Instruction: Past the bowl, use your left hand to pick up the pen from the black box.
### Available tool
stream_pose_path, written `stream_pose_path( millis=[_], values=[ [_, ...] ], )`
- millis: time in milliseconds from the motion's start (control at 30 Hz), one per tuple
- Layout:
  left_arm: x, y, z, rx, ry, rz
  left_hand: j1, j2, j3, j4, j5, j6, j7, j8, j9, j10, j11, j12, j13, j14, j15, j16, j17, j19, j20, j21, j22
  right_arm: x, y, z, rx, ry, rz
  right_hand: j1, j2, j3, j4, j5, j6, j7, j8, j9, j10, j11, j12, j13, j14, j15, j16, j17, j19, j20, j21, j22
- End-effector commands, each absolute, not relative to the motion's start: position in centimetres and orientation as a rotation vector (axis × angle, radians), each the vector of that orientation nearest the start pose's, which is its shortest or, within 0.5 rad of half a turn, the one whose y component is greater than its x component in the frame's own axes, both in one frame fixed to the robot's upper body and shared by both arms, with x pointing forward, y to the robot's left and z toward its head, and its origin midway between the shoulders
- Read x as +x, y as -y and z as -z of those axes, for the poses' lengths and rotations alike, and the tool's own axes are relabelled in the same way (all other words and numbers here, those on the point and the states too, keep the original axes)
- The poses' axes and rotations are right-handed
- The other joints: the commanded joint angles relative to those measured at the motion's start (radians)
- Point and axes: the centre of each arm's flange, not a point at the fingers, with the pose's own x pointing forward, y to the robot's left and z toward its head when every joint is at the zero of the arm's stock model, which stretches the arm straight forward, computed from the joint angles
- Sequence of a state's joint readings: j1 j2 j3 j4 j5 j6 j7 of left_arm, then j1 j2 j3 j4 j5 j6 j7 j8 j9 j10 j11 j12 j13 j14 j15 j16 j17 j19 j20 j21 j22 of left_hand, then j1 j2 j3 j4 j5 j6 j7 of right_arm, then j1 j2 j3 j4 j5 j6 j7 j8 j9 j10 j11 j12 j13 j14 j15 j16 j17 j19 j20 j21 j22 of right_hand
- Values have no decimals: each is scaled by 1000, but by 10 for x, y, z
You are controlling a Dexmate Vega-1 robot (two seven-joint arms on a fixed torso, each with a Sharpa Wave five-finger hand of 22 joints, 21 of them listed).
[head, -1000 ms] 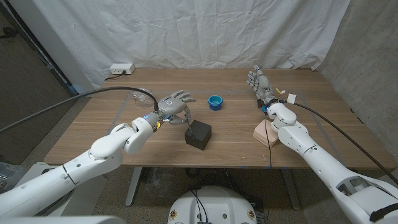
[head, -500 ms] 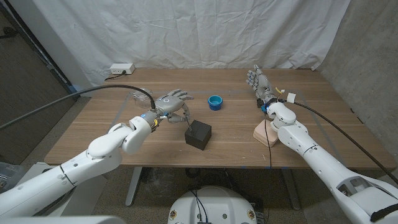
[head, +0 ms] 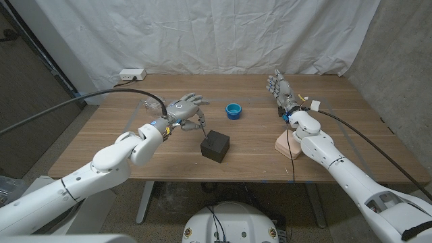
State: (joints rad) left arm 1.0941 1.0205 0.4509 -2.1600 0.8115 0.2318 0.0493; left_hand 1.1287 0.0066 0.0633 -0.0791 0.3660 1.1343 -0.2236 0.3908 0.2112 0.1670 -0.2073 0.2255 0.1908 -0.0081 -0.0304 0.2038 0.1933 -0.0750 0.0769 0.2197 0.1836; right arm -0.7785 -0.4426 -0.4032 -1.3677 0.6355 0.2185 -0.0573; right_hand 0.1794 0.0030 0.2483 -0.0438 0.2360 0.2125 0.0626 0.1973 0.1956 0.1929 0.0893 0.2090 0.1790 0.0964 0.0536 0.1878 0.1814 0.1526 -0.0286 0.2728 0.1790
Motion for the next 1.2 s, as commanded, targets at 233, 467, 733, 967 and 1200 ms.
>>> stream_pose_path(
  millis=[233, 467, 733, 967, 1200],
  values=[
    [486, -204, -14, 1718, 844, -79, 8, 9, -10, 2, -2, -6, 1, 0, 5, 3, -2, -5, 3, 10, -97, 5, 2, 5, 5, 0, 5, 650, 242, -17, 92, 633, -222, 1, 12, 1, -4, -3, 5, 1, 2, 0, 1, 3, 1, 6, 6, 6, 0, 4, 11, -2, -7, 5],
    [481, -201, -22, 1724, 858, -95, 8, 11, -12, 3, -4, -6, 2, 0, 5, 4, -3, -5, 3, 10, -97, 4, 2, 5, 5, -1, 5, 650, 242, -20, 88, 637, -220, 1, 13, 1, -4, -3, 7, 1, 3, 0, 1, 3, 1, 6, 6, 7, 0, 4, 11, -2, -9, 5],
    [479, -199, -26, 1721, 865, -108, 9, 14, -15, 4, -5, -8, 1, -2, 5, 4, -3, -7, 3, 11, -97, 3, 3, 7, 5, -1, 5, 650, 244, -21, 89, 640, -218, 1, 13, 0, -4, -3, 6, 1, 3, 0, 0, 3, 1, 6, 7, 6, 1, 4, 12, -2, -10, 5],
    [478, -198, -28, 1708, 879, -127, 9, 15, -18, 5, -6, -10, 1, -3, 5, 4, -3, -8, 3, 12, -96, 3, 3, 8, 6, -1, 5, 650, 246, -22, 87, 641, -218, 1, 13, 0, -5, -3, 6, 1, 3, 0, 1, 4, 1, 6, 6, 7, 0, 4, 13, -3, -11, 5],
    [476, -199, -30, 1696, 889, -140, 11, 18, -20, 6, -8, -12, 1, -4, 5, 7, -1, -8, 4, 13, -92, 2, 3, 11, 11, -1, 5, 649, 246, -23, 84, 642, -217, 0, 13, -1, -5, -3, 6, 1, 3, 0, 2, 4, 2, 6, 6, 6, 1, 4, 14, -3, -13, 5]
  ],
)
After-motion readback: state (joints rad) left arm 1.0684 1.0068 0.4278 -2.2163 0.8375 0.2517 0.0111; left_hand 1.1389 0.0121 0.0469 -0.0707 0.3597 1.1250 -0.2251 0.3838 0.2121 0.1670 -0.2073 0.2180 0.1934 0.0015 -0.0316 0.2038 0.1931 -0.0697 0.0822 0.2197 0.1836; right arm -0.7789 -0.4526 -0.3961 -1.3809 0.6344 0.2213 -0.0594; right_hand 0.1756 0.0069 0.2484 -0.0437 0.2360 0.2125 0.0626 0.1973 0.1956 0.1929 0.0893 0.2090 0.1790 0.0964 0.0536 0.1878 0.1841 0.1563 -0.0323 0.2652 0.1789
